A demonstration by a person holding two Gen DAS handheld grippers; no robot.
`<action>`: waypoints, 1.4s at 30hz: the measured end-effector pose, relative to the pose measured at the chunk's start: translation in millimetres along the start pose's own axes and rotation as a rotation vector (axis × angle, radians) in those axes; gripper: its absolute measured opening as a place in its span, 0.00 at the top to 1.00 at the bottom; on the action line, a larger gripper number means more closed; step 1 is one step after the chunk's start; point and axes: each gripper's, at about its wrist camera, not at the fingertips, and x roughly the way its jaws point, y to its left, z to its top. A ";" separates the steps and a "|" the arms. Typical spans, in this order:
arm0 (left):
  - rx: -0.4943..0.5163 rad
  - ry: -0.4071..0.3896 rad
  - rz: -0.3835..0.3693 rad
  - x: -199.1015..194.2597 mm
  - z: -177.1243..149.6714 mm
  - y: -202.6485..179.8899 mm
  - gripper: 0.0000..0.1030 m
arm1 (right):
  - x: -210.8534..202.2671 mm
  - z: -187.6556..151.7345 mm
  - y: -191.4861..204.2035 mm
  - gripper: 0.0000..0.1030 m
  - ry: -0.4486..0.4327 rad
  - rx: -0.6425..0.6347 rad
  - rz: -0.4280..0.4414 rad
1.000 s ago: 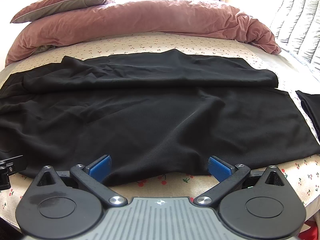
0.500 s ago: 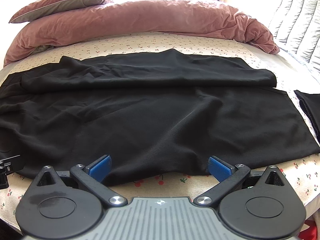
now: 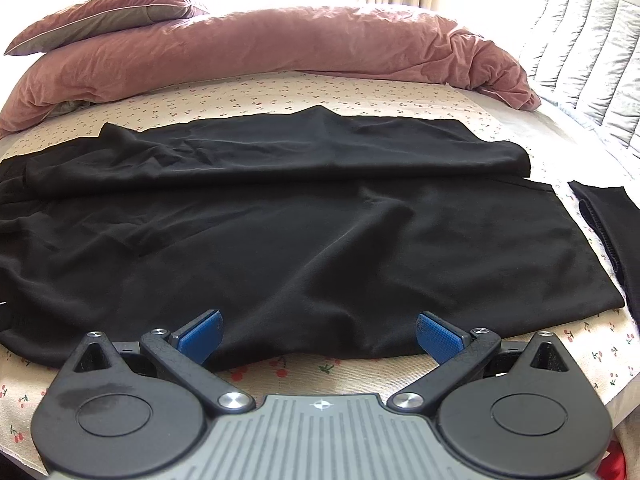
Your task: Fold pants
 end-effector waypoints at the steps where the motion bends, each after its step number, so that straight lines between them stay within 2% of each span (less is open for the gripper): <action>1: -0.002 -0.024 0.015 -0.5 -1.3 5.1 0.00 | 0.0 -0.4 -5.7 0.00 -0.009 0.007 -0.006; 4: -0.009 -0.051 0.036 1.5 -3.6 23.9 0.00 | 0.3 -5.9 -24.0 0.00 -0.035 0.016 -0.037; 7: -0.045 -0.031 0.052 8.4 -6.6 48.8 0.00 | 3.2 -14.0 -46.3 0.00 -0.022 0.037 -0.067; 13: -0.153 -0.002 0.085 17.3 -11.5 109.5 0.00 | 11.5 -23.4 -101.8 0.00 0.021 0.185 -0.082; 18: -0.323 0.005 0.111 23.5 -13.4 165.4 0.00 | 25.1 -29.0 -139.6 0.00 0.013 0.292 -0.130; 22: -0.459 -0.048 0.063 28.3 -16.2 204.6 0.00 | 28.0 -30.0 -158.0 0.00 -0.011 0.346 -0.154; 25: -0.571 -0.093 0.026 31.6 -17.0 226.3 0.02 | 28.2 -29.6 -178.2 0.00 -0.037 0.444 -0.113; 28: -0.652 -0.124 0.016 36.1 -16.7 242.2 0.11 | 28.5 -29.0 -197.0 0.01 -0.061 0.534 -0.084; 30: -0.682 -0.135 0.017 39.5 -16.9 249.2 0.29 | 30.1 -29.0 -208.3 0.04 -0.074 0.580 -0.090; 31: -0.690 -0.137 0.021 40.8 -17.3 251.4 0.34 | 31.4 -29.1 -213.7 0.06 -0.082 0.598 -0.095; 33: -0.701 -0.139 0.026 43.1 -17.8 255.3 0.55 | 33.3 -28.9 -222.4 0.11 -0.096 0.624 -0.106; 36: -0.705 -0.130 0.040 48.1 -17.4 258.5 0.76 | 39.3 -26.6 -230.4 0.25 -0.118 0.629 -0.158; 37: -0.702 -0.127 0.048 49.6 -16.9 259.0 0.80 | 41.4 -25.9 -231.9 0.35 -0.125 0.628 -0.182; 39: -0.683 -0.122 0.063 51.5 -15.7 258.7 0.90 | 44.8 -23.8 -232.9 0.59 -0.131 0.605 -0.244; 40: -0.670 -0.116 0.076 51.5 -15.0 258.0 0.93 | 45.1 -23.4 -234.1 0.87 -0.132 0.586 -0.267; 41: -0.658 -0.110 0.086 51.0 -14.0 257.7 0.97 | 44.9 -23.3 -237.7 0.97 -0.138 0.582 -0.259; 42: -0.651 -0.110 0.089 49.6 -13.2 258.4 0.99 | 43.6 -22.7 -240.9 0.97 -0.140 0.587 -0.249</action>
